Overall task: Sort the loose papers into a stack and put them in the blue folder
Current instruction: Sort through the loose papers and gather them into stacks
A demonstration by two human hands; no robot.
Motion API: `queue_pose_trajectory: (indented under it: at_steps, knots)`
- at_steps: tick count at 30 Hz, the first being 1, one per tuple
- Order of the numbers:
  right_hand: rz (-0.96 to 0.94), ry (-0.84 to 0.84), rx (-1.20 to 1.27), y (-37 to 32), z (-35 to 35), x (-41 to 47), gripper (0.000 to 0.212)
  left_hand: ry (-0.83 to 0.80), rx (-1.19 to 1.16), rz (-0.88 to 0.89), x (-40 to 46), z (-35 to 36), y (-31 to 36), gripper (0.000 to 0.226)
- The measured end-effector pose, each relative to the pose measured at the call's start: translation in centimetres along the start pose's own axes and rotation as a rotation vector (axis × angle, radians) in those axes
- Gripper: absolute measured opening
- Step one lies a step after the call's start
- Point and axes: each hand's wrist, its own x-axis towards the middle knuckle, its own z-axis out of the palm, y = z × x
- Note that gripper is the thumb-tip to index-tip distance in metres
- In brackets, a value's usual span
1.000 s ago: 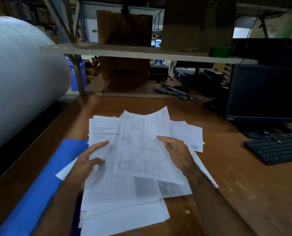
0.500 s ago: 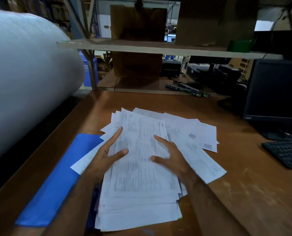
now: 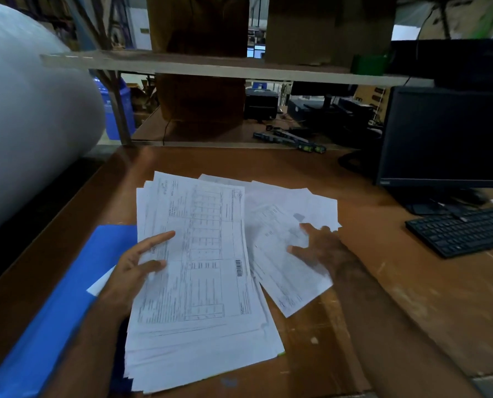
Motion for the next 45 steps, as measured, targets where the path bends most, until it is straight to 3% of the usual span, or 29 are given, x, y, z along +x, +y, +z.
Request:
queue_pose_trajectory:
  at_steps: [3,8,10,13,17,21,23,26,29,36,38,42,45]
  knots:
    - [-0.046,0.032,0.185,0.3,-0.4,0.2,0.082,0.005,0.011,-0.007,0.4,0.0,-0.1,0.049]
    - [-0.172,0.105,0.606,0.7,-1.5,-0.7,0.043,0.01,-0.003,-0.014,0.2,-0.4,-0.4,0.051]
    - [-0.21,0.088,0.658,0.8,-3.1,-1.7,0.048,0.022,-0.013,-0.011,0.2,-0.6,-0.4,0.052]
    - [-0.265,0.105,0.457,1.0,-5.0,-1.9,0.06,0.038,-0.019,-0.013,0.3,-0.8,0.0,0.053]
    - [-0.2,0.095,0.038,0.9,-7.6,0.7,0.043,0.07,-0.023,-0.004,-0.1,-1.3,0.5,0.053]
    - [-0.399,-0.021,-0.452,-4.0,-8.9,2.3,0.021,0.096,0.01,0.019,-0.8,-1.4,1.4,0.052]
    - [-0.496,0.025,-0.534,-7.0,-6.7,1.5,0.034,0.09,0.017,0.001,-0.7,-1.7,1.3,0.051]
    - [-0.599,0.296,-0.494,-9.0,-1.2,0.7,0.053,0.098,0.049,-0.011,-0.4,-1.9,1.0,0.05]
    - [-0.337,0.242,-0.318,-9.8,2.5,0.0,0.088,0.101,0.079,-0.035,-0.2,-2.1,1.0,0.05]
    - [0.114,0.037,-0.073,-4.1,3.2,-3.2,0.1,0.081,0.155,-0.013,0.4,-2.3,1.2,0.052]
    - [0.064,-0.032,-0.073,-3.4,3.5,-3.7,0.102,0.073,0.152,-0.005,0.7,-2.1,1.1,0.053]
    - [-0.252,-0.188,-0.096,-4.0,1.8,-2.5,0.087,0.051,0.177,-0.006,0.7,-1.7,0.7,0.052]
    - [-0.283,-0.195,-0.122,-4.5,1.4,-1.8,0.083,0.064,0.188,-0.019,0.2,-1.7,0.4,0.051]
